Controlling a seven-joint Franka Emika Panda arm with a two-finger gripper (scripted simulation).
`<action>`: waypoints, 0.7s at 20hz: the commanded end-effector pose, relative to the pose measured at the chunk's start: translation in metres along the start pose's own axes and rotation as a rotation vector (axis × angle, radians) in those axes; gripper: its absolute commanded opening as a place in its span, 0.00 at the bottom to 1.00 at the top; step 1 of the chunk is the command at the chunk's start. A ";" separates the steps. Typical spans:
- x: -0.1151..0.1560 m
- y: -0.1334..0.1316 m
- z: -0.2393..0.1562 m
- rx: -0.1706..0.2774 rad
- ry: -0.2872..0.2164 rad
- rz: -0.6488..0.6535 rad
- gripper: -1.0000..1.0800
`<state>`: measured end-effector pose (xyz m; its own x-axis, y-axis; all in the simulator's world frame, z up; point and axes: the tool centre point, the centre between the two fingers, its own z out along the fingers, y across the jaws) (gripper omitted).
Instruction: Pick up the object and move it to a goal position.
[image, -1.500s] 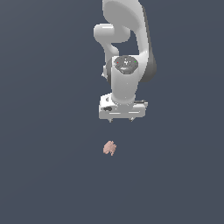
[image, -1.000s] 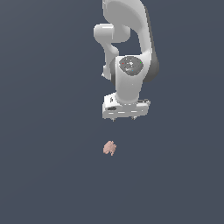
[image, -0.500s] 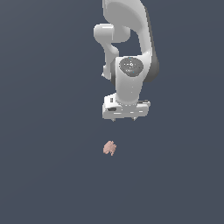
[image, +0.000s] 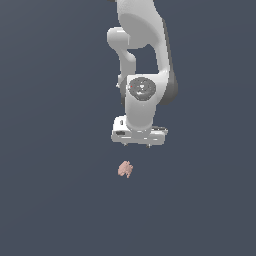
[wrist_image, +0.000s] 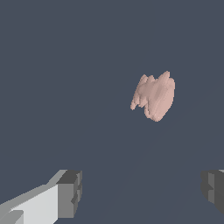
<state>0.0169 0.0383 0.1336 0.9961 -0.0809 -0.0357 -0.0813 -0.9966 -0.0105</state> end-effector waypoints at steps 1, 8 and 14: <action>0.013 0.008 0.008 0.000 0.006 0.066 0.96; 0.048 0.031 0.031 -0.001 0.025 0.251 0.96; 0.064 0.043 0.042 -0.003 0.035 0.337 0.96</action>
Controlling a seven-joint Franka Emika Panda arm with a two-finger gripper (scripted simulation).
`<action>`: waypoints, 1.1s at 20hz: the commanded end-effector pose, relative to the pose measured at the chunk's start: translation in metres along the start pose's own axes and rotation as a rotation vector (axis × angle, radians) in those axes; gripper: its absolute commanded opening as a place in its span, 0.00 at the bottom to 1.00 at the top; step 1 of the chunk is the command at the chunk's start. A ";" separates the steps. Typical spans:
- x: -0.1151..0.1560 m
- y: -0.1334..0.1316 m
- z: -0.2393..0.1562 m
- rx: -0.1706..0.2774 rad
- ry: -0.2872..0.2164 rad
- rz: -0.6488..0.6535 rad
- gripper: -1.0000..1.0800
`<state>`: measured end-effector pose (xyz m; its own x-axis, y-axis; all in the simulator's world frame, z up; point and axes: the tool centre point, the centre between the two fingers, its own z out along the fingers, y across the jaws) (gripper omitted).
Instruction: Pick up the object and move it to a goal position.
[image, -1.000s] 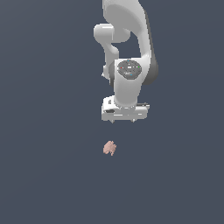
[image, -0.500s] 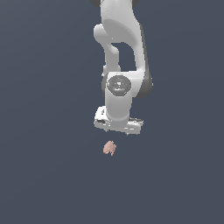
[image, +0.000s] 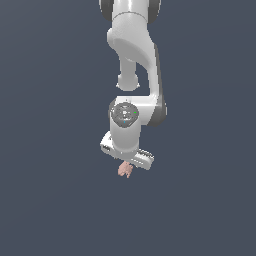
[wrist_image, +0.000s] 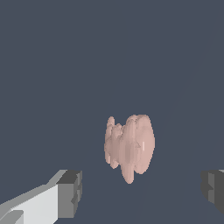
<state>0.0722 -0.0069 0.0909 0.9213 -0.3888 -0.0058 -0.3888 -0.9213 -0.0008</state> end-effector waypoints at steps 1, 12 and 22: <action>0.006 0.002 0.004 0.000 0.004 0.027 0.96; 0.007 0.003 0.020 -0.001 0.005 0.038 0.96; 0.008 0.003 0.056 -0.001 0.006 0.042 0.96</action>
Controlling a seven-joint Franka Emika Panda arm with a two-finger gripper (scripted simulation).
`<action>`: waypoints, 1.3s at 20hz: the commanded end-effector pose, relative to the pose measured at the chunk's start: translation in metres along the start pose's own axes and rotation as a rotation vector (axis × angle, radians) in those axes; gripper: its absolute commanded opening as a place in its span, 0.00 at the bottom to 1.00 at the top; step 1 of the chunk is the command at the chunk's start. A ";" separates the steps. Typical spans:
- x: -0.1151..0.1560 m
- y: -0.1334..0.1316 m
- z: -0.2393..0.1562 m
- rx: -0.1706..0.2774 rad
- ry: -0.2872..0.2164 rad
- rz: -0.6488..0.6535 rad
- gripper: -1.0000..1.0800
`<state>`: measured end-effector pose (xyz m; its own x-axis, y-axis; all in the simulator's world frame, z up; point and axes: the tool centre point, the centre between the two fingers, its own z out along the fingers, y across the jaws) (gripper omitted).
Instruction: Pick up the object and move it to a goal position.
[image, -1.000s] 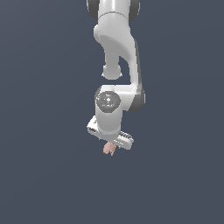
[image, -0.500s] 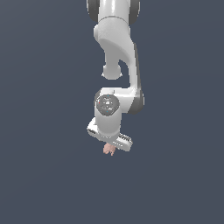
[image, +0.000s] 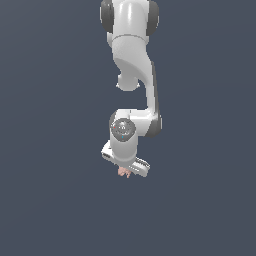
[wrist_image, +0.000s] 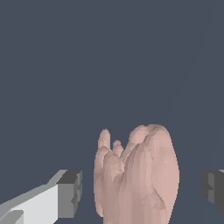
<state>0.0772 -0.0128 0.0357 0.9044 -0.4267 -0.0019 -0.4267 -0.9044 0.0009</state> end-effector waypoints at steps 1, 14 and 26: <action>0.001 -0.001 0.001 0.001 0.002 0.000 0.96; 0.001 -0.001 0.000 0.001 0.002 0.000 0.00; -0.014 0.011 -0.023 0.001 0.002 0.000 0.00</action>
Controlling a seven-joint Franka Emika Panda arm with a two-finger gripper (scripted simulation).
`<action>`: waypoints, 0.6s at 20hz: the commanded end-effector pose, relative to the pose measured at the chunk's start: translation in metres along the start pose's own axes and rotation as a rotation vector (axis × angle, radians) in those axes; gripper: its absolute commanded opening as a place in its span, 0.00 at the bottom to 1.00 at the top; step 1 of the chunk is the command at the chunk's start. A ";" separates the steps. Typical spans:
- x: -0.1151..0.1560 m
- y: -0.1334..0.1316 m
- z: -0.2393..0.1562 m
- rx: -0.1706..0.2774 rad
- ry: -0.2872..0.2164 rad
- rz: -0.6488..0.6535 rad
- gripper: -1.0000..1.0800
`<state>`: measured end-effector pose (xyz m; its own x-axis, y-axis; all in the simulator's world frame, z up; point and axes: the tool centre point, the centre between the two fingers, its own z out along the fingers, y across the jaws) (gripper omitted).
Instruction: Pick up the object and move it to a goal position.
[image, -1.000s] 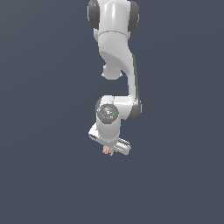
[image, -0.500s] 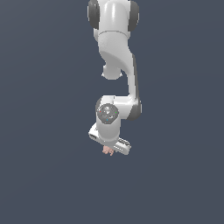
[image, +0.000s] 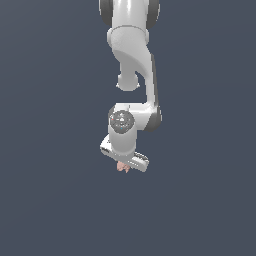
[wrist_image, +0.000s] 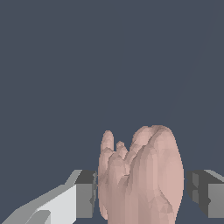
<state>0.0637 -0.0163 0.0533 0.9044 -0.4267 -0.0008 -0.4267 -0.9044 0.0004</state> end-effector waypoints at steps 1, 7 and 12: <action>-0.006 0.005 -0.009 0.001 0.000 0.000 0.00; -0.026 0.021 -0.041 0.001 0.000 0.000 0.00; -0.047 0.038 -0.075 0.002 0.000 0.000 0.00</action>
<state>0.0134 -0.0285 0.1177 0.9044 -0.4268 -0.0010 -0.4268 -0.9044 -0.0007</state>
